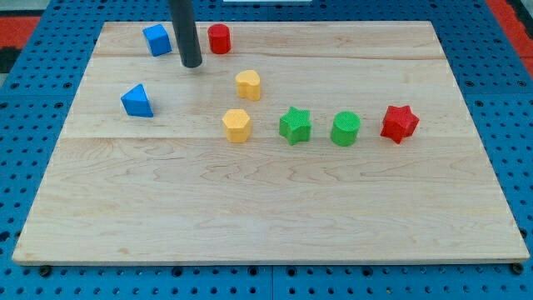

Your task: Push the blue cube into the blue triangle

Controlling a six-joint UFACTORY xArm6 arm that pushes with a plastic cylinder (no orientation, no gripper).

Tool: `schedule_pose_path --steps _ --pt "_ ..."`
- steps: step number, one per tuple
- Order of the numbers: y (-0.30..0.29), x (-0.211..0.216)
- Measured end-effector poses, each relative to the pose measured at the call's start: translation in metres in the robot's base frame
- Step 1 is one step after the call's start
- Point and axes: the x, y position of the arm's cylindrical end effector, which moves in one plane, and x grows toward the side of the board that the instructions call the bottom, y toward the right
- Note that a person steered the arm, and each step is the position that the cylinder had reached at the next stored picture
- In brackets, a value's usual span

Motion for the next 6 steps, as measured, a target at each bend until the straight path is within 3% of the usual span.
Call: schedule_pose_path --steps 3,4,5,6 --pt "0.000 -0.071" --pt "-0.054 -0.078" --pt "-0.072 -0.056" --pt "-0.073 -0.001"
